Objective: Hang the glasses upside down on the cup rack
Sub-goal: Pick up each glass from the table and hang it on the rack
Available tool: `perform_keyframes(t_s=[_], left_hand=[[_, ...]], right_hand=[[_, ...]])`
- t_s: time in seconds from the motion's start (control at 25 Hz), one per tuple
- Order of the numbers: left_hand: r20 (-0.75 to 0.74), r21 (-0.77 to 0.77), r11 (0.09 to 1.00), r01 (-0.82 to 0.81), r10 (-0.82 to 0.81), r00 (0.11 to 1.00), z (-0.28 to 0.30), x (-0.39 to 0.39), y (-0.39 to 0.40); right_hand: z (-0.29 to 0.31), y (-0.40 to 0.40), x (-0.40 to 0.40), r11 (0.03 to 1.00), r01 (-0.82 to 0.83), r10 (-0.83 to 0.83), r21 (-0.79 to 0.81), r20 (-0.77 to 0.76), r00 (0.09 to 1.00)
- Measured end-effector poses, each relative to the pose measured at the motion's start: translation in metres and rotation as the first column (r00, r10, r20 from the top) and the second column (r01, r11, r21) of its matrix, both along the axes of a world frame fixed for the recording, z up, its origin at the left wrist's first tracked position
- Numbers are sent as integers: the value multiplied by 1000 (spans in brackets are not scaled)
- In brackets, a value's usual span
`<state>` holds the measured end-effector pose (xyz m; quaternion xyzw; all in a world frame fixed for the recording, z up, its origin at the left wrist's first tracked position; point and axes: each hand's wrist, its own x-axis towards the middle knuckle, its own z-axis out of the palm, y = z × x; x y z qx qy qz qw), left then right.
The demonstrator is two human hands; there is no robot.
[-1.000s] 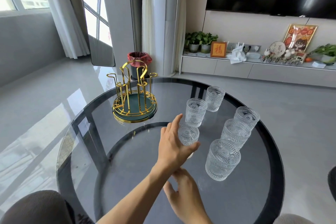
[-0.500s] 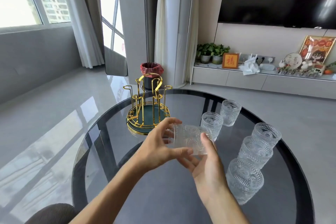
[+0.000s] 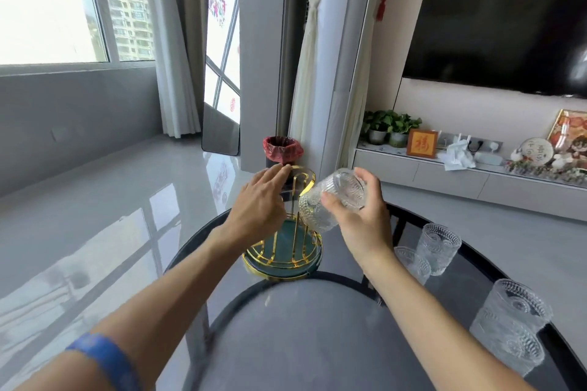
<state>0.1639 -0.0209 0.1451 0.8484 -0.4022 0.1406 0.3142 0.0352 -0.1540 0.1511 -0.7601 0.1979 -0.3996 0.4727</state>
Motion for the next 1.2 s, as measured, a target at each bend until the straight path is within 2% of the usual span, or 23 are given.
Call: perform_keyframes(t_s=[0.08, 0.24, 0.32, 0.56, 0.64, 0.72, 0.8, 0.92, 1.08, 1.2], left_hand=[[26, 152, 988, -11, 7, 1000, -3, 18, -5], [74, 131, 991, 27, -37, 997, -6, 27, -5], [94, 159, 987, 18, -33, 995, -6, 28, -4], [43, 250, 968, -2, -9, 999, 0, 17, -8], [88, 164, 985, -48, 34, 996, 1, -1, -7], [128, -42, 999, -5, 11, 992, -10, -34, -7], [46, -193, 977, 93, -86, 995, -30, -85, -13], [-121, -164, 956, 245, -266, 956, -73, -164, -31], [-348, -111, 877, 467, -474, 809, -109, -248, -60], [-437, -101, 872, 480, -472, 766, -119, -284, -89]], right_hand=[[-6, 0, 23, 986, -13, -8, -165, -124, 992], [-24, -3, 52, 923, -104, -41, -371, -362, 931], [-37, -4, 55, 916, -156, -35, -369, -460, 887], [-52, -7, 46, 892, -221, -13, -395, -510, 860], [-49, -10, 29, 903, -258, 45, -344, -521, 853], [-50, -14, -5, 941, -231, 95, -248, -462, 882], [-54, -23, -51, 969, -175, 94, -175, -393, 915], [-54, -46, -122, 995, -46, 14, -85, -348, 938], [-55, -80, -202, 988, 153, -148, 10, -217, 965], [-71, -89, -252, 947, 265, -240, 181, -145, 960]])
